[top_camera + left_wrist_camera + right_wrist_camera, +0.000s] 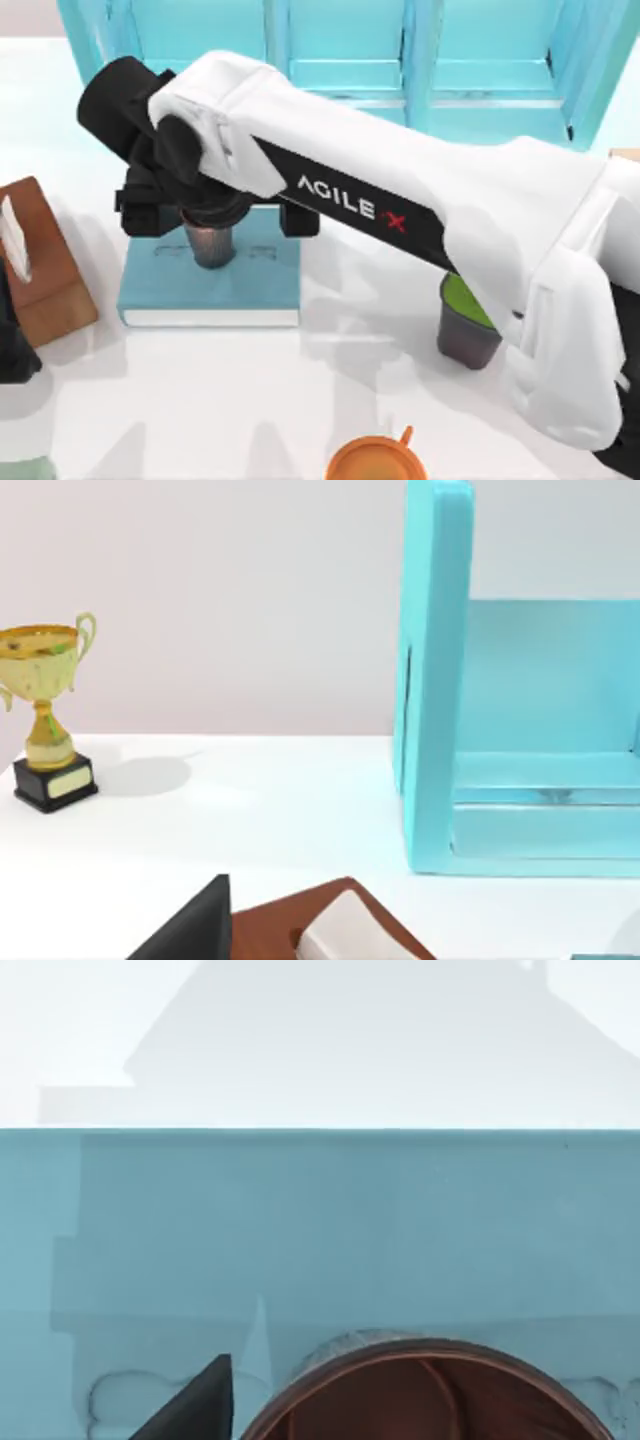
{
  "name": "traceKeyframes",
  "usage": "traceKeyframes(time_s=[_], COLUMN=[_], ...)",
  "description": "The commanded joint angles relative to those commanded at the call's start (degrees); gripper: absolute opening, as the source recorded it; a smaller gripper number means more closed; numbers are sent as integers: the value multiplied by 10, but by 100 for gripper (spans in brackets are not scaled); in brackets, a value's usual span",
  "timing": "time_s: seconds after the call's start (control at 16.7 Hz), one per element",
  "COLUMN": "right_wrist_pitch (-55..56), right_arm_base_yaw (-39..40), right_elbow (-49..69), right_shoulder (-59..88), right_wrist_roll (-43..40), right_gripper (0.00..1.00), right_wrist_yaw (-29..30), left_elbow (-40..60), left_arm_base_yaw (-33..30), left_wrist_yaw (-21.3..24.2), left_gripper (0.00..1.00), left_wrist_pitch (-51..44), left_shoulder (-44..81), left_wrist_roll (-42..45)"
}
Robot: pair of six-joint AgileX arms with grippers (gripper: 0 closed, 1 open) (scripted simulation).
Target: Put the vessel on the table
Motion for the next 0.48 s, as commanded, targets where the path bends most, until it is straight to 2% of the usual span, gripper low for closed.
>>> traceKeyframes(time_s=[0.48], right_wrist_pitch=[0], right_arm_base_yaw=[0], right_elbow=[0], right_shoulder=[0], right_wrist_roll=[0], right_gripper=[32], right_wrist_yaw=[0], left_elbow=[0], left_arm_base_yaw=[0], left_wrist_yaw=[0], left_gripper=[100], left_wrist_pitch=[0], left_shoulder=[0], left_wrist_roll=[0])
